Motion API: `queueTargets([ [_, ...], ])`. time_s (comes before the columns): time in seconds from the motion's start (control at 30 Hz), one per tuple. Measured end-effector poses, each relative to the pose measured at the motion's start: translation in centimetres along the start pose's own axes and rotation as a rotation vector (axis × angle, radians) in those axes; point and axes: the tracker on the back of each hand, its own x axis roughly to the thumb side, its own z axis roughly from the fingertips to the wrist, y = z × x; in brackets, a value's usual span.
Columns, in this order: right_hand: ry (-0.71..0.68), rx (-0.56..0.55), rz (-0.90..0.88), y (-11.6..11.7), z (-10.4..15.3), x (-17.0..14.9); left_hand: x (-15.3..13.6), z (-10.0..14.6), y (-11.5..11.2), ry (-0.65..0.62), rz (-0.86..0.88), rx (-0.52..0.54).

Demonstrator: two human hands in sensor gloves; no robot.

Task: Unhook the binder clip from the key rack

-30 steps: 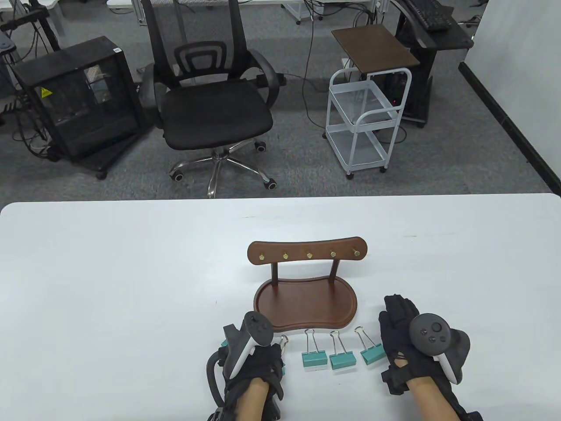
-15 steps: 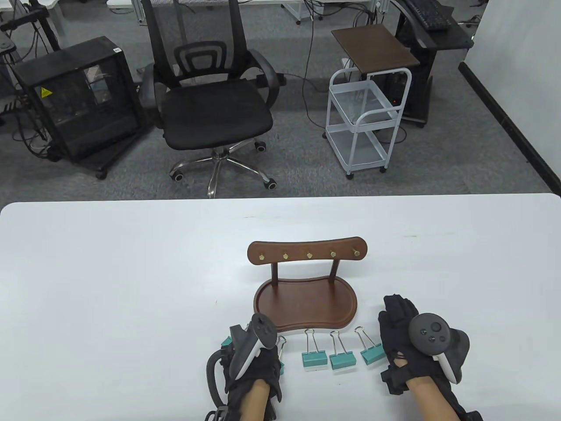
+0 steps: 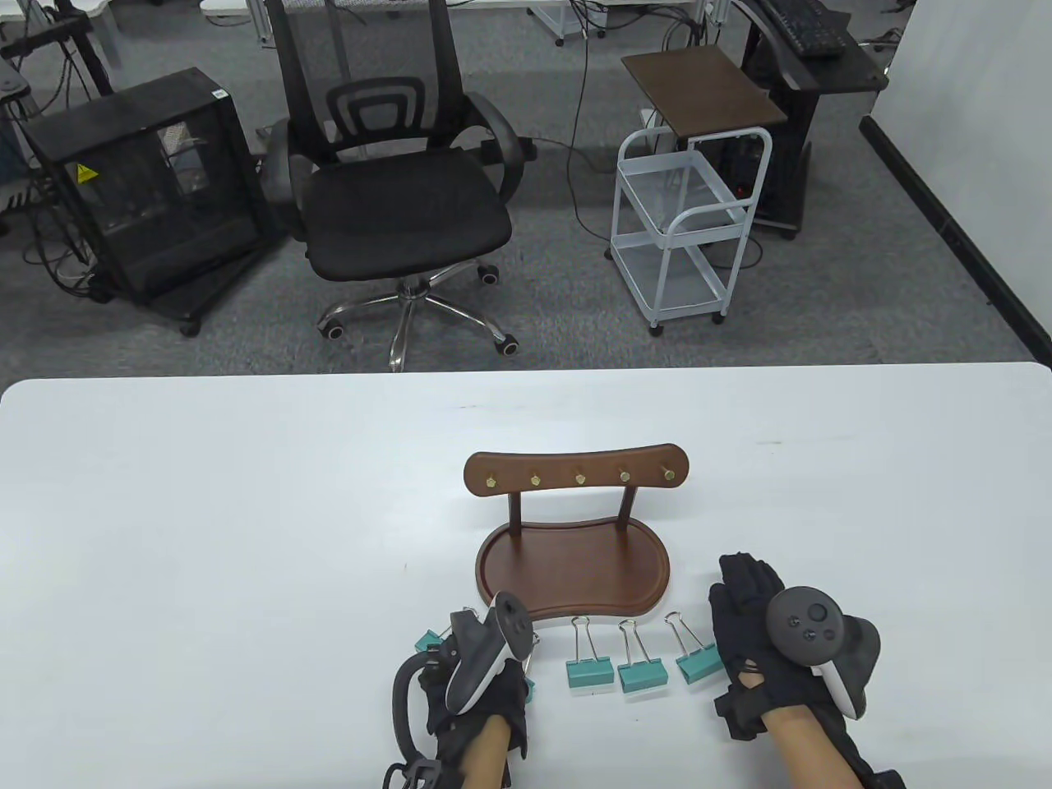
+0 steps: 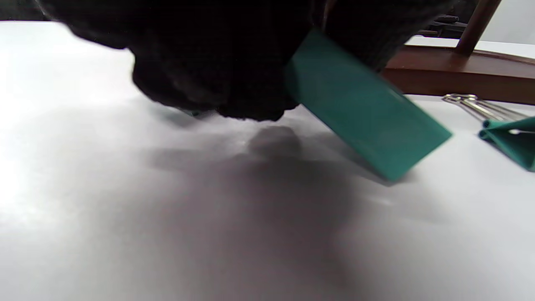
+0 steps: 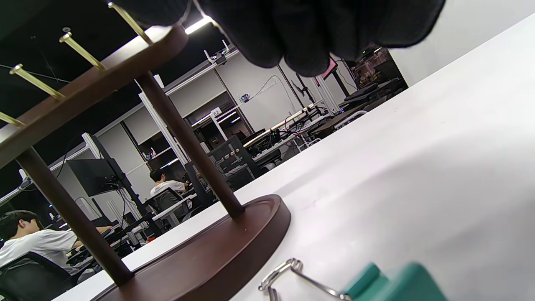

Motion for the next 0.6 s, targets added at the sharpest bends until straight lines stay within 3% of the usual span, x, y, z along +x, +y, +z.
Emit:
queueTargets([
  [0.3,0.002,0.003,-0.003,0.0,0.0,0.0,0.1,0.1,0.1,0.016,-0.037,0.045],
  [0.6,0.005,0.003,0.005,0.0,0.0,0.0,-0.4,0.6,1.2,-0.005,0.065,0.095],
])
